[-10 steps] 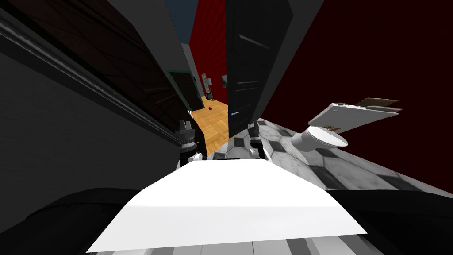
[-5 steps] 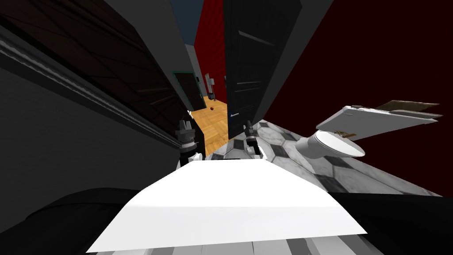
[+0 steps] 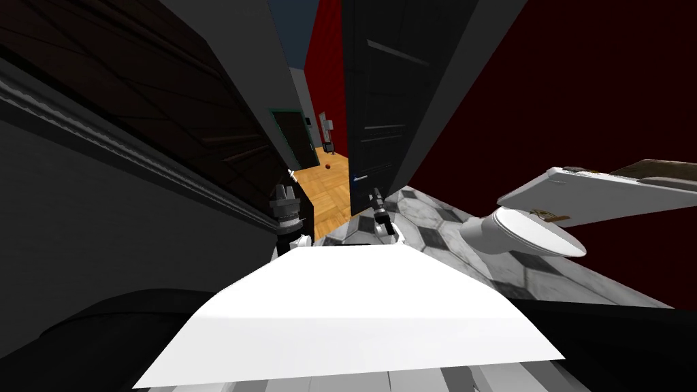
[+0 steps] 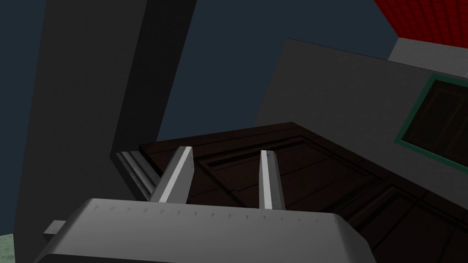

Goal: Push the door open

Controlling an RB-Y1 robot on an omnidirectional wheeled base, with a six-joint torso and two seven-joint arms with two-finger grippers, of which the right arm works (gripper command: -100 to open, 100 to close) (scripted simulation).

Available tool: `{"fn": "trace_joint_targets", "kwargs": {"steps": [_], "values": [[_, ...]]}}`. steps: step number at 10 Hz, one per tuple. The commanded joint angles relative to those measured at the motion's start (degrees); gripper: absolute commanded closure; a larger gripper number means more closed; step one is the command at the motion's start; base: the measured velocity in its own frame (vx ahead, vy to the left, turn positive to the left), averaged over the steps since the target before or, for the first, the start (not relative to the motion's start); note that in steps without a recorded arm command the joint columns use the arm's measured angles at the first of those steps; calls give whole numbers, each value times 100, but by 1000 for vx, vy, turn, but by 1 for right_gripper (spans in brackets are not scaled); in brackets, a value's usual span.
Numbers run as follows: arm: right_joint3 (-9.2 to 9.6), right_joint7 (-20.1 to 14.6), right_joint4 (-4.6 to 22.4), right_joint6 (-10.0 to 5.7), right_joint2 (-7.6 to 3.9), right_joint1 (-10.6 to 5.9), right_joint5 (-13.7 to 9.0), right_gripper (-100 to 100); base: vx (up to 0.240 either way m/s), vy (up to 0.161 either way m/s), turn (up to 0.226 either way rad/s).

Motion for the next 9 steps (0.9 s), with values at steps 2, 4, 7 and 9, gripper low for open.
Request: {"fn": "trace_joint_targets", "kwargs": {"steps": [2, 4, 7, 9], "values": [[112, -3, 370, 111, -22, -255, -5, -100, 68, -109, 83], [203, 1, 641, 184, -23, -431, -5, -100, 77, -138, 87], [335, 7, 1033, 289, -20, -685, -3, -100, 66, -120, 79], [421, 10, 1287, 357, -16, -850, -2, -100, 57, -123, 82]]}}
